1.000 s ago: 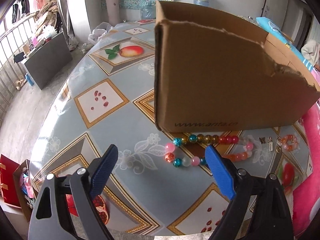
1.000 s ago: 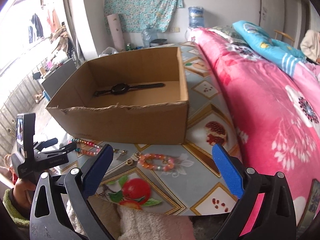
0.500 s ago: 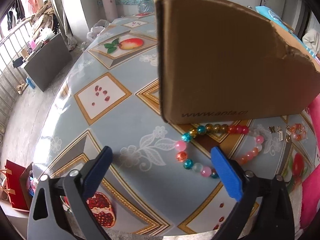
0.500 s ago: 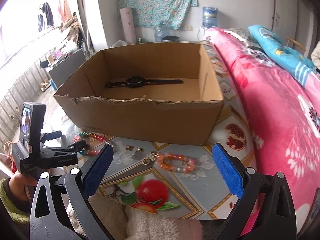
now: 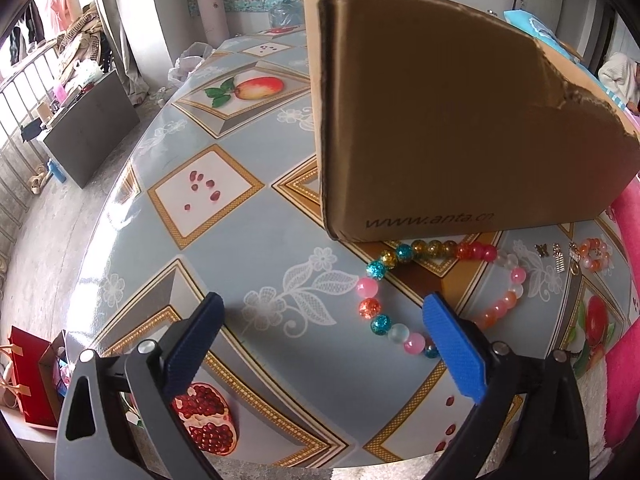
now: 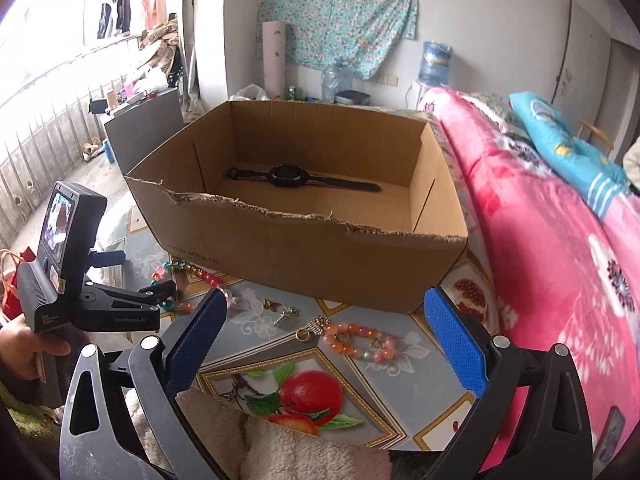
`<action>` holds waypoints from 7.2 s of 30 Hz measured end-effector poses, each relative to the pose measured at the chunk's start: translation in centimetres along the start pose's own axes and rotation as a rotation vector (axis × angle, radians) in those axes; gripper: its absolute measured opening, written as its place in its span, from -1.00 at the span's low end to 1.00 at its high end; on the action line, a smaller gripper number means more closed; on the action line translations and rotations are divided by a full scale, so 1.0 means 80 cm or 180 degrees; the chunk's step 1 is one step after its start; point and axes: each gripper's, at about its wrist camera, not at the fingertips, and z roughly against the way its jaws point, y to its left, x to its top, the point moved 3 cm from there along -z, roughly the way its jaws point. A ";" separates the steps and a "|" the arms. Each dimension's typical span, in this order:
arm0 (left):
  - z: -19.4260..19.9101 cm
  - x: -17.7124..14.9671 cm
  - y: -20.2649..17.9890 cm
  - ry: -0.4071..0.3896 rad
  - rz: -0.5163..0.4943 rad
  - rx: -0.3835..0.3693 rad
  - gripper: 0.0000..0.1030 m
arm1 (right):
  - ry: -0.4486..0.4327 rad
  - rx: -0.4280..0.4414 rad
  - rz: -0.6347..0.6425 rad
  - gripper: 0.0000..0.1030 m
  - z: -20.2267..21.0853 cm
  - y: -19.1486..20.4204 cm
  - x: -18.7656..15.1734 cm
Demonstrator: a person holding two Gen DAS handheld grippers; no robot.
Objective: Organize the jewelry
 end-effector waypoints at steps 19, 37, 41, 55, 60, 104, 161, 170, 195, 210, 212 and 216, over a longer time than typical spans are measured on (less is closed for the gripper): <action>-0.006 0.004 0.007 0.0021 -0.0056 -0.0074 0.89 | -0.0369 0.0339 -0.0013 0.84 0.017 0.005 0.005; -0.006 0.001 0.008 -0.0028 -0.0165 -0.0142 0.89 | -0.0212 0.0630 -0.0191 0.84 0.014 0.009 0.003; -0.006 0.002 0.008 -0.0034 -0.0175 -0.0148 0.89 | -0.0195 0.0669 -0.0188 0.84 0.014 0.013 0.003; -0.006 0.000 0.008 -0.0051 -0.0198 -0.0161 0.89 | -0.0132 0.0778 -0.0237 0.84 0.011 0.014 0.004; -0.006 0.000 0.008 -0.0053 -0.0217 -0.0171 0.89 | -0.0105 0.0838 -0.0278 0.84 0.009 0.014 0.004; -0.005 0.000 0.007 -0.0067 -0.0272 -0.0207 0.90 | -0.0004 0.0975 -0.0367 0.82 0.001 0.021 0.001; 0.130 0.038 -0.028 -0.0785 -0.0556 -0.0914 -0.82 | 0.0374 0.1444 0.0014 -0.86 -0.018 0.085 0.013; 0.192 0.143 -0.053 -0.1357 -0.0883 -0.0924 -0.82 | -0.0109 0.1437 0.0072 -0.86 0.013 0.040 0.127; 0.060 0.195 -0.031 -0.0622 -0.0722 -0.0586 -0.62 | 0.0710 0.1528 -0.0427 -0.70 -0.126 0.039 0.135; 0.156 0.068 -0.078 -0.1022 -0.0880 -0.1448 -0.33 | 0.0110 0.2146 -0.0508 -0.45 -0.011 -0.002 0.070; 0.148 0.054 -0.084 -0.0965 -0.0875 -0.1409 -0.33 | 0.0160 0.2125 -0.0594 -0.41 -0.016 -0.008 0.057; 0.118 0.031 -0.091 -0.0755 -0.0720 -0.1361 -0.32 | 0.0320 0.2057 -0.0864 -0.39 -0.027 -0.029 0.028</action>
